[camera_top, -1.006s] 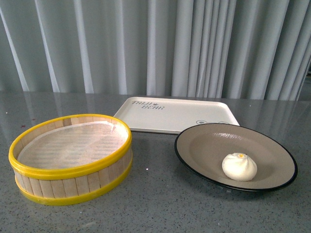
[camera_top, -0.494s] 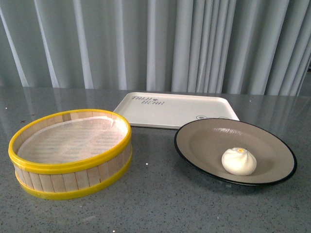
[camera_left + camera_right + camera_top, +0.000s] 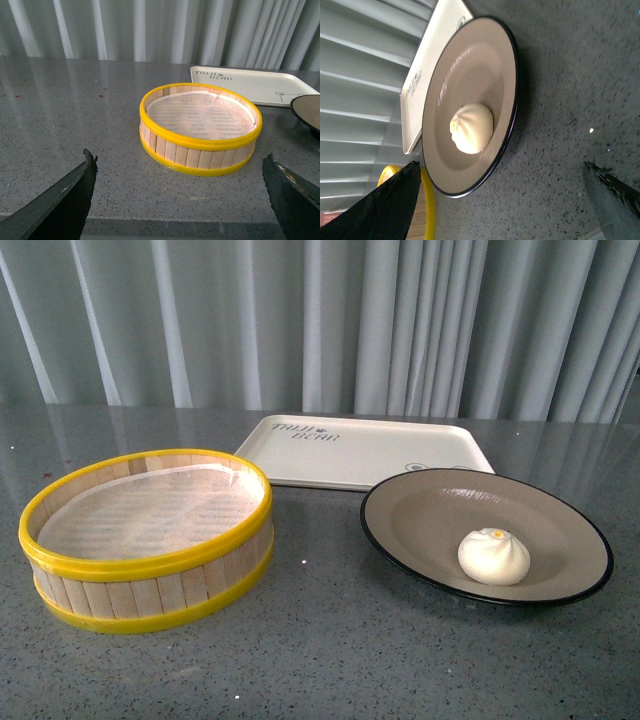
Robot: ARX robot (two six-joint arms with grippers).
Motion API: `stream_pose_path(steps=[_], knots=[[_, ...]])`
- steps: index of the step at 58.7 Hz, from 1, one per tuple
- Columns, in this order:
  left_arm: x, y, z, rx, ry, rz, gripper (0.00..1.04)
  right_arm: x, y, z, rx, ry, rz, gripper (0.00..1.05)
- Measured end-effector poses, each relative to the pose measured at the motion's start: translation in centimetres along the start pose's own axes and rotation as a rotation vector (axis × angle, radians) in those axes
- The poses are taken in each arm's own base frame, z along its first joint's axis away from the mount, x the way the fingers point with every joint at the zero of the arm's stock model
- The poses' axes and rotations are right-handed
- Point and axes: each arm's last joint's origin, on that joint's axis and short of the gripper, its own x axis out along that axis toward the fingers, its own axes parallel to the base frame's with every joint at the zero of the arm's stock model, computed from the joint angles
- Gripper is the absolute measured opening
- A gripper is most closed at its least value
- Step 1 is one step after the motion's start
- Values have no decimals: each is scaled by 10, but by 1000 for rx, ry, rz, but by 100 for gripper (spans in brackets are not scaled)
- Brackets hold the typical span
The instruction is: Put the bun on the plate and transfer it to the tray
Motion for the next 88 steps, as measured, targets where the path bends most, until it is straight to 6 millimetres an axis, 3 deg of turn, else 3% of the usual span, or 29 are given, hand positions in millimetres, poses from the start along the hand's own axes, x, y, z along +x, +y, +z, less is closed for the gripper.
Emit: stream_pose_path(steps=[28, 74, 81, 88], knots=[[0, 0, 0, 0, 0, 0, 98, 50, 13, -12, 151, 111, 37, 96], [0, 0, 0, 0, 0, 0, 98, 81, 7, -17, 183, 163, 28, 96], [0, 0, 0, 0, 0, 0, 98, 84, 3, -16, 189, 166, 21, 90], [0, 0, 0, 0, 0, 0, 98, 87, -2, -13, 196, 164, 20, 71]])
